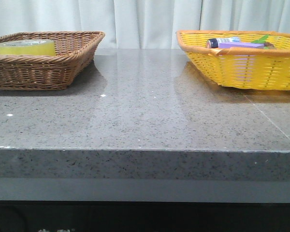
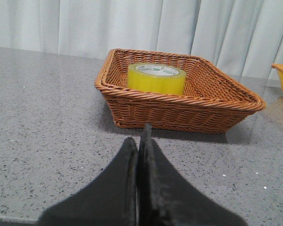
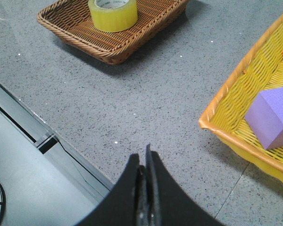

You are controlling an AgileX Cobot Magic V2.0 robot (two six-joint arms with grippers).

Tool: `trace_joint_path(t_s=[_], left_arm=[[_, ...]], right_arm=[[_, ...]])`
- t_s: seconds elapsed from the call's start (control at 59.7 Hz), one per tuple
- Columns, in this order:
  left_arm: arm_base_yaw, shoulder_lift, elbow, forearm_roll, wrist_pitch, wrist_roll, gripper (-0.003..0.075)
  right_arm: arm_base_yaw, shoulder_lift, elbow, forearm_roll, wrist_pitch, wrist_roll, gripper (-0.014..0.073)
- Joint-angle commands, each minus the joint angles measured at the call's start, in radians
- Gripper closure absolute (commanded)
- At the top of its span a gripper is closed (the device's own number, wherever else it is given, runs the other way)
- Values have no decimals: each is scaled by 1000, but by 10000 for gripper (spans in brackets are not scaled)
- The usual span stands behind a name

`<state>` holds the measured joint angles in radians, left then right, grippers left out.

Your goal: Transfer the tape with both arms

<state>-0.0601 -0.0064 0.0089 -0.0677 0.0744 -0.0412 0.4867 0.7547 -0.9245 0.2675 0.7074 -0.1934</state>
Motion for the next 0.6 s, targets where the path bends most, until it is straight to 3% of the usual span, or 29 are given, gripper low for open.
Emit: trace_joint_path(t_s=[0.0,0.218,0.452,0.586], left_arm=[[-8,-17,39,-1,-74,-11,740],[-8,-17,39,-1,-74,-11,740],[-8,-17,39,-1,-74,-11,740],[-8,-17,39,-1,-74,-11,740]], right_arm=[[0,-6,-22,14,-68,-1,664],[-6,-13,-17,5,-71,-1,664],[-268,-230,183,-33,-308,-6,662],[-337,-424,366,-35,-472,-7,662]])
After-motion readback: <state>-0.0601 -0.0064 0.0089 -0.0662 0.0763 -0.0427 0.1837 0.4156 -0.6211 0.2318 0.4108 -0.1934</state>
